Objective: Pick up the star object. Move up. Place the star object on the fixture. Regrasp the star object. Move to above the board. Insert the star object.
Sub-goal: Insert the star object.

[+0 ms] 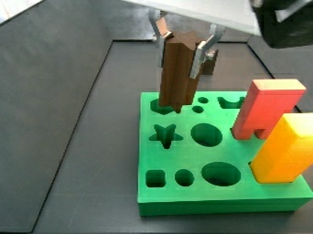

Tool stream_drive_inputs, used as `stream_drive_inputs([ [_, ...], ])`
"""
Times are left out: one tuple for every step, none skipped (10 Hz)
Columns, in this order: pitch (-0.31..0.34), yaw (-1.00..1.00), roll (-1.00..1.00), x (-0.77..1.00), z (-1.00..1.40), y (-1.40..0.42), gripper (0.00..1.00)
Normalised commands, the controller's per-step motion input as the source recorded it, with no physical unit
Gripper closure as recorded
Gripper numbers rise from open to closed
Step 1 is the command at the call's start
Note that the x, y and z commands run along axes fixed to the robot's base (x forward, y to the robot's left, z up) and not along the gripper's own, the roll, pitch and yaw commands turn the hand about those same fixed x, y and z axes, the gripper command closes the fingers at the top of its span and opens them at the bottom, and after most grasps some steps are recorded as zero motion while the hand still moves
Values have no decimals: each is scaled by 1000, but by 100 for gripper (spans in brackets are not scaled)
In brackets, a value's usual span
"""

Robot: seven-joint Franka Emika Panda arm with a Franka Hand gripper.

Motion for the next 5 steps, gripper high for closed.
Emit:
stream_drive_inputs([
  [0,-243,-267,0,-123,11,100],
  [0,-234,-320,0,-237,14,100],
  [-11,-223,-336,0,-340,0,100],
  [0,-143,-261,0,-149,0,100],
  [0,-163,-344,86,0,0,100],
])
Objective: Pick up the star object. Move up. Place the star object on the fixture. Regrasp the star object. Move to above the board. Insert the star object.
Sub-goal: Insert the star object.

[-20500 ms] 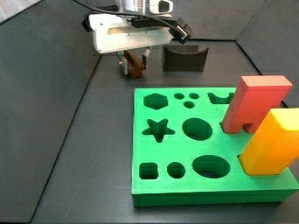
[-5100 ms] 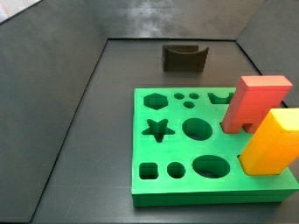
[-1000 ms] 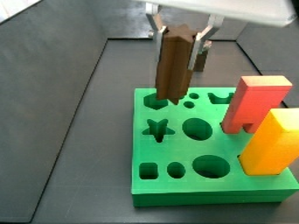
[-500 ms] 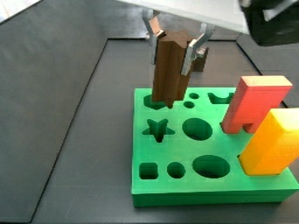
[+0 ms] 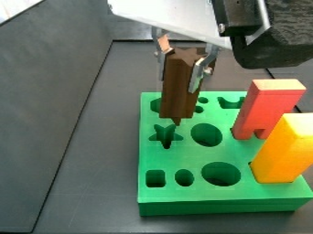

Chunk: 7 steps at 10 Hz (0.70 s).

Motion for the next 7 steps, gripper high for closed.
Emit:
stream_drive_inputs([
  [-7,-137,-166,0,0,0,100],
  [0,-71,0,0,-26,0,100],
  [0,-117,0,-14,-109,-43,100],
  [0,-94,0,-49,-111,-51,100],
  [-11,-43,13,-131,-146,-91,100],
  [-56,34,36,-146,-171,-243,100],
  [-64,37,0,-123,-134,-177,100],
])
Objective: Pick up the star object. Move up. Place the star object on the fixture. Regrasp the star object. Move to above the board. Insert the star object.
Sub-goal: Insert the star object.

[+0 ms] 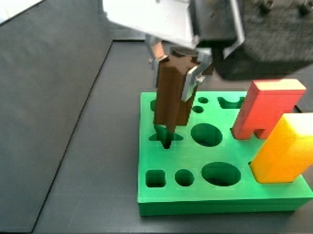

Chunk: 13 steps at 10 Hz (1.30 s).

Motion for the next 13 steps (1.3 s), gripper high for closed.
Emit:
stream_drive_inputs([
  [-50,0,-6,-49,-109,-154,100],
  [-14,0,-46,0,-37,0,100],
  [-7,0,-41,0,-83,0,100],
  [-14,0,-31,0,-226,0,100],
  [-51,0,-64,0,-400,0,100],
  [-49,0,-77,-6,-266,0,100],
  [-47,0,-91,0,-226,-3,100],
  [-19,0,-39,0,-123,-37,100],
  [-4,0,-11,0,-17,0,100],
  [-11,-3,0,0,-97,-100,100],
  [-43,-103,-19,0,-131,-169,100],
  [-37,-154,-34,-17,-91,-94,100],
  [-39,-211,-33,-60,-80,-54,100],
])
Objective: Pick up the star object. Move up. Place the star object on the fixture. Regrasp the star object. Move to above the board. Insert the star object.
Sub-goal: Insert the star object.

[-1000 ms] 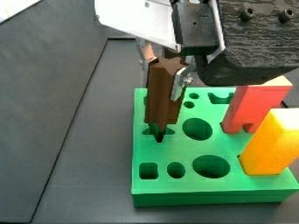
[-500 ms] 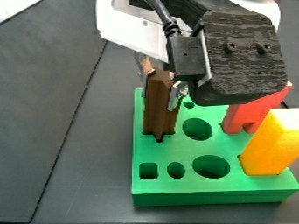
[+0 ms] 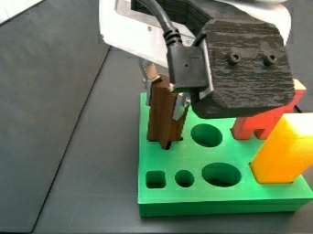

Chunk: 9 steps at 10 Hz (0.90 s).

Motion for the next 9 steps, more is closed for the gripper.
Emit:
stream_drive_inputs([
  [-7,-80,-47,0,0,0,100],
  [0,0,-31,0,-26,0,100],
  [-19,-71,-57,0,-200,0,100],
  [-80,-111,-93,-6,-463,-9,100],
  [-94,-129,-97,-34,-546,0,100],
  [-84,-143,-81,-37,-649,-14,100],
  [-83,-180,-101,-46,-609,-20,100],
  [-54,-143,-60,-69,-483,0,100],
  [-19,-120,-44,0,-417,0,100],
])
